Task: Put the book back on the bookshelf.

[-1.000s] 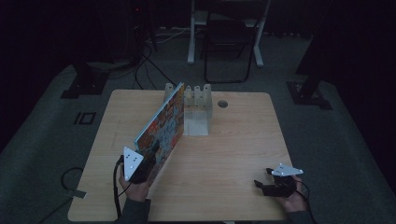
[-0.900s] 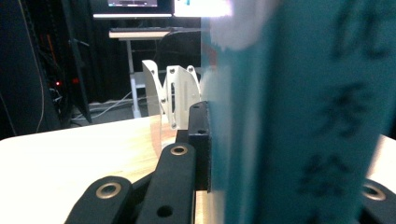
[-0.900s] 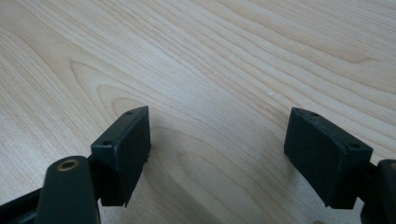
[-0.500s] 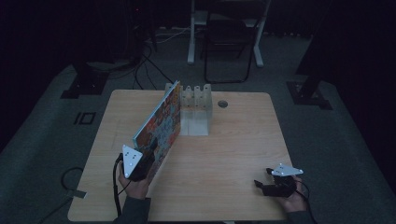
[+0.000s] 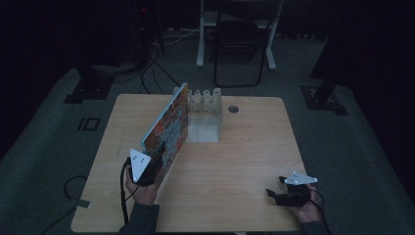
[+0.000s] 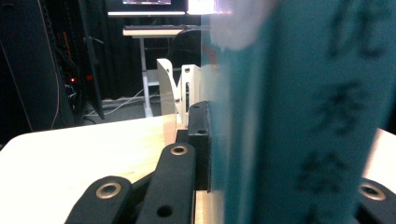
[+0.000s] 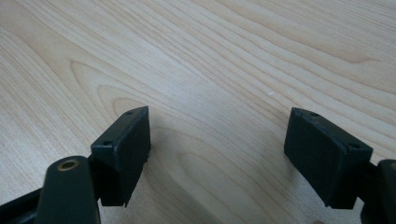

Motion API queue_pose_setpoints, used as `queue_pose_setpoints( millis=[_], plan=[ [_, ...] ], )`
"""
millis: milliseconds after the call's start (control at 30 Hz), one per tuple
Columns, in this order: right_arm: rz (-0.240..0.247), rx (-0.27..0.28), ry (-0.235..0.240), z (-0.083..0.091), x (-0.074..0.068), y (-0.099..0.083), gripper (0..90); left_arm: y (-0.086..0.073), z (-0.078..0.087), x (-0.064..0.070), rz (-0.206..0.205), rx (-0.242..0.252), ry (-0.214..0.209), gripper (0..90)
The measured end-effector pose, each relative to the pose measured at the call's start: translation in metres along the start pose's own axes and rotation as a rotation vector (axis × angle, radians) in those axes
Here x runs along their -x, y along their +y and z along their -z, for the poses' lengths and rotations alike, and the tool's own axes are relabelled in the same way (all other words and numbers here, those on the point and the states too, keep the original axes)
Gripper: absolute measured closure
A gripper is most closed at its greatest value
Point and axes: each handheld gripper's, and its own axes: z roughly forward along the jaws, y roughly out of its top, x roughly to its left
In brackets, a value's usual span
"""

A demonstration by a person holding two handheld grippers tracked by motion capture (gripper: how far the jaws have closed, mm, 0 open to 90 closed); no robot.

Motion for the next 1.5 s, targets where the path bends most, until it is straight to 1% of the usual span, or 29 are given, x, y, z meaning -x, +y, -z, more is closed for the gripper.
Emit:
queue_pose_setpoints(
  millis=[100, 200, 400, 467, 567, 600, 633, 733, 967, 1033, 1267, 1500],
  plan=[
    [0.0, 0.0, 0.0, 0.0, 0.0, 0.0, 22.3, 0.001, -0.003, 0.0, -0.005, 0.003, 0.009, 81.1],
    [0.0, 0.0, 0.0, 0.0, 0.0, 0.0, 22.3, 0.001, -0.005, 0.0, 0.001, 0.006, 0.011, 81.1],
    [0.0, 0.0, 0.0, 0.0, 0.0, 0.0, 22.3, 0.001, -0.01, 0.0, -0.001, 0.001, 0.018, 81.0],
    [0.0, 0.0, 0.0, 0.0, 0.0, 0.0, 22.3, 0.0, -0.012, 0.001, 0.006, 0.008, 0.03, 81.0],
    [0.0, -0.001, 0.0, 0.0, 0.0, 0.0, 22.3, 0.0, -0.014, 0.003, 0.005, 0.013, 0.046, 81.1],
    [0.0, 0.0, 0.0, 0.0, 0.0, 0.0, 22.3, 0.0, -0.015, 0.002, 0.003, 0.01, 0.048, 81.1],
    [0.0, -0.001, 0.0, 0.0, 0.0, 0.0, 22.3, 0.0, -0.017, 0.002, 0.01, 0.008, 0.05, 81.1],
    [0.001, 0.0, -0.001, 0.0, 0.0, 0.0, 22.3, -0.001, -0.02, 0.001, 0.018, 0.003, 0.053, 81.1],
    [0.001, 0.0, -0.001, 0.0, 0.0, 0.0, 22.3, -0.002, -0.026, 0.001, 0.014, -0.003, 0.053, 81.0],
    [0.001, 0.0, 0.0, 0.0, 0.0, 0.0, 22.3, -0.002, -0.027, 0.002, 0.007, -0.006, 0.054, 81.0],
    [0.002, 0.0, 0.0, 0.0, 0.0, 0.0, 22.2, 0.0, -0.035, 0.003, 0.01, 0.002, 0.062, 81.0],
    [0.003, 0.0, 0.0, 0.0, 0.0, 0.0, 22.1, 0.001, -0.04, 0.003, 0.001, 0.0, 0.061, 81.0]
  ],
)
